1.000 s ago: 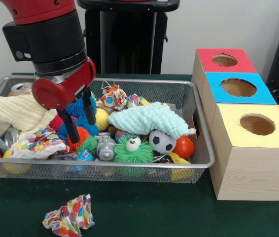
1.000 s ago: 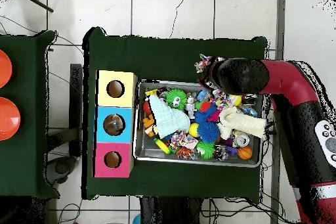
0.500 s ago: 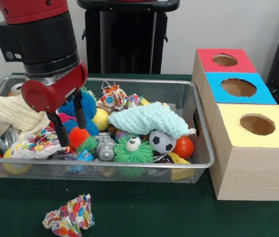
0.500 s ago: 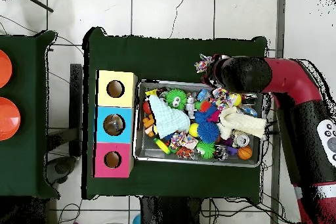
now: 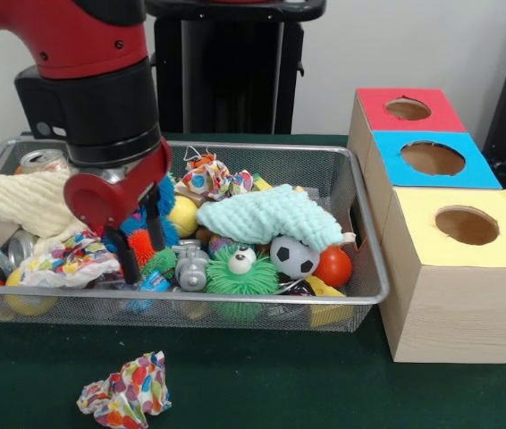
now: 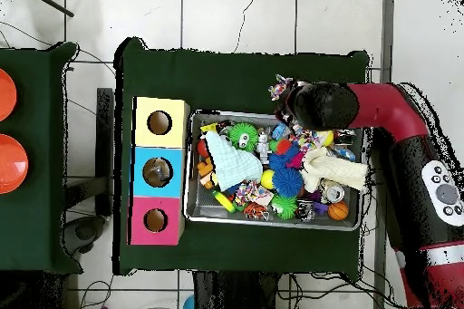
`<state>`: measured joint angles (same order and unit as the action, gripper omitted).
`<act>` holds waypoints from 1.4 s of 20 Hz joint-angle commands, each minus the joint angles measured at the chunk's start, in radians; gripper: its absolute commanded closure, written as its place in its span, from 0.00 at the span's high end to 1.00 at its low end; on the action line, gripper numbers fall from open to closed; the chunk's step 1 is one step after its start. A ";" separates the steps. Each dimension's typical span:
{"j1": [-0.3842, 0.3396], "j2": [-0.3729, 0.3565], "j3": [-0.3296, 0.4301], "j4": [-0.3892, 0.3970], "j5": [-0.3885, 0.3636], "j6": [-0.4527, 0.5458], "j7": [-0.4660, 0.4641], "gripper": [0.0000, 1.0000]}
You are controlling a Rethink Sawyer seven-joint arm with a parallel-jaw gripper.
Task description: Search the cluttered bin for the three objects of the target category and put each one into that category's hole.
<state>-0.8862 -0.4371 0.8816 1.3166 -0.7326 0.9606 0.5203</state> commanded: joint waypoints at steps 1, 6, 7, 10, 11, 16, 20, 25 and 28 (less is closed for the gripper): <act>0.018 0.059 -0.062 -0.010 -0.092 -0.054 -0.167 1.00; 0.027 0.064 -0.069 -0.013 -0.111 -0.067 -0.140 1.00; 0.028 0.062 -0.070 -0.013 -0.109 -0.064 -0.135 1.00; 0.030 0.072 -0.069 -0.020 -0.106 -0.063 -0.128 1.00; 0.028 0.075 -0.065 -0.021 -0.100 -0.060 -0.128 1.00; 0.007 0.089 -0.038 -0.014 -0.059 -0.049 -0.140 1.00; -0.003 0.089 -0.022 -0.003 -0.034 -0.045 -0.136 1.00; -0.036 0.080 0.018 0.050 0.004 -0.091 -0.120 1.00; -0.040 0.071 0.018 0.067 0.001 -0.100 -0.126 1.00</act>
<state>-0.8994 -0.3837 0.8893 1.3276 -0.7373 0.9150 0.5203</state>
